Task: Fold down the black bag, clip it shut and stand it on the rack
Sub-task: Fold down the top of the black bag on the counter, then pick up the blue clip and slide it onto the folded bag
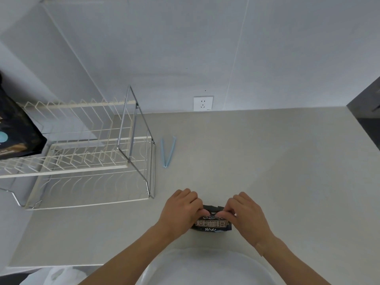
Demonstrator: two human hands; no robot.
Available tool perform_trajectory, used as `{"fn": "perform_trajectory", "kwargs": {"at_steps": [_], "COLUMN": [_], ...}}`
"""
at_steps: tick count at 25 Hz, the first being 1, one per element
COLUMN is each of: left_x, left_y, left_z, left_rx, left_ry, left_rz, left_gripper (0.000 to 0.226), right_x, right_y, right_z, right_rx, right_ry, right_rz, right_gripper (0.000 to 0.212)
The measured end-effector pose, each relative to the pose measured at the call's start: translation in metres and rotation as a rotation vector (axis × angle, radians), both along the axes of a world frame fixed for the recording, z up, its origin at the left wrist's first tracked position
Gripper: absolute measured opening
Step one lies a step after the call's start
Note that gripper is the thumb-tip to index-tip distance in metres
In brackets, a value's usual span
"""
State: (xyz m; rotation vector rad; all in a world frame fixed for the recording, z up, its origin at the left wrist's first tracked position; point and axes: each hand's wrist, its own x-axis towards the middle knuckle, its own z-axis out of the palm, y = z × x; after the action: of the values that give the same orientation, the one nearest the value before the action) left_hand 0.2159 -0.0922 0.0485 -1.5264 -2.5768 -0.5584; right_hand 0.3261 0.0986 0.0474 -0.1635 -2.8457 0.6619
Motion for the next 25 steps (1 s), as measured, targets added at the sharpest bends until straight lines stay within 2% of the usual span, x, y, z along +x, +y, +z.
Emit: {"fn": "perform_trajectory", "kwargs": {"at_steps": [5, 8, 9, 13, 17, 19, 21, 23, 25], "left_x": [-0.003, -0.002, -0.005, -0.015, -0.021, -0.037, -0.058, -0.078, -0.095], "left_y": [-0.004, -0.009, -0.013, -0.032, -0.031, -0.034, -0.036, -0.028, -0.012], "left_z": [-0.002, -0.002, -0.002, -0.001, 0.0, 0.001, -0.002, -0.014, -0.03], "left_rx": [0.018, 0.019, 0.02, -0.012, -0.069, -0.146, -0.181, -0.07, 0.0], "left_ry": [-0.022, -0.155, -0.238, -0.635, -0.948, -1.185, -1.312, -1.255, -1.063], "left_rz": [0.037, 0.103, 0.125, 0.175, 0.281, 0.251, 0.245, 0.444, 0.695], "left_gripper": [0.051, 0.049, 0.044, 0.013, 0.014, 0.01, 0.007, 0.012, 0.034], "right_x": [0.0, 0.002, 0.004, 0.012, 0.005, 0.001, -0.002, -0.005, -0.009], "right_y": [0.003, 0.003, 0.004, 0.007, 0.001, 0.003, 0.007, 0.01, 0.01], "right_z": [0.001, 0.001, -0.001, -0.011, -0.019, -0.024, -0.026, -0.028, -0.027], "right_rx": [0.086, -0.092, -0.184, -0.582, -0.714, -0.731, -0.737, -0.739, -0.75], "right_ry": [-0.038, -0.119, -0.149, -0.313, -0.373, -0.394, -0.409, -0.426, -0.445], "right_rz": [0.047, 0.072, 0.06, -0.084, -0.113, -0.141, -0.161, -0.155, -0.156], "right_gripper": [0.039, 0.018, 0.009, 0.024, 0.034, 0.034, 0.038, 0.038, 0.036]}}
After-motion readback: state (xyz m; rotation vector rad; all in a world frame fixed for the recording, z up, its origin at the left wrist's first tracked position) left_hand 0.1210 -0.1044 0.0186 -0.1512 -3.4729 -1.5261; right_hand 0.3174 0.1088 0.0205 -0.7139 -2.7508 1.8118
